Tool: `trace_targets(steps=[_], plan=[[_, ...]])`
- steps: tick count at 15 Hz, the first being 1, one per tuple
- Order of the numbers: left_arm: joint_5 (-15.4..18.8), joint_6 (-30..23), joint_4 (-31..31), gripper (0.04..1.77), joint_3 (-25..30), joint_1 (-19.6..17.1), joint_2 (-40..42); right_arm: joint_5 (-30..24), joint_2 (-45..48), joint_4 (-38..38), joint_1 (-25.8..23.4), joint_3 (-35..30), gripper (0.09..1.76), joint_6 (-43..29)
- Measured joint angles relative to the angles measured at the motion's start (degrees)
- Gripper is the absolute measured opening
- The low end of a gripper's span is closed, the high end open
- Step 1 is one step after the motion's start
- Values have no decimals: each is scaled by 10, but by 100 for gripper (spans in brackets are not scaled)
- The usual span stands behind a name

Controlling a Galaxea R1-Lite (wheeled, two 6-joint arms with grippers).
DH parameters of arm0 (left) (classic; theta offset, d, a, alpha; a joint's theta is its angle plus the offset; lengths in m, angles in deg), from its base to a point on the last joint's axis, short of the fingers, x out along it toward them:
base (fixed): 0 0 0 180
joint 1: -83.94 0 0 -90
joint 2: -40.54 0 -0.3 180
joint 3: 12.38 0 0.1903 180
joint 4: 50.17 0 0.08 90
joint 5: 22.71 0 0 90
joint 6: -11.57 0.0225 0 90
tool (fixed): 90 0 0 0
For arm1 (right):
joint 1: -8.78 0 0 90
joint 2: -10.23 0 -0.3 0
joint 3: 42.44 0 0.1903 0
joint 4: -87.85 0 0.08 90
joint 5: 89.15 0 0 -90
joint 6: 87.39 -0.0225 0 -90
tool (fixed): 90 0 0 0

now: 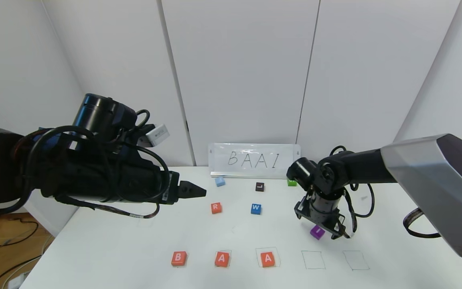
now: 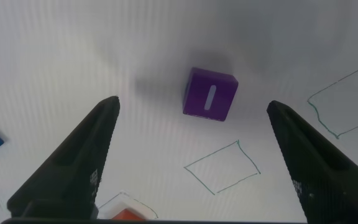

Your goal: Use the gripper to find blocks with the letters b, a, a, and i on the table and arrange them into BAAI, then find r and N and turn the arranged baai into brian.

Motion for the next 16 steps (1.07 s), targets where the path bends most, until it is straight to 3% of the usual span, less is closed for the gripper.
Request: trace_targets(steps=[16], plan=[[-1, 0, 0, 172, 0, 0, -4, -18, -19, -3, -17, 2, 171, -5]])
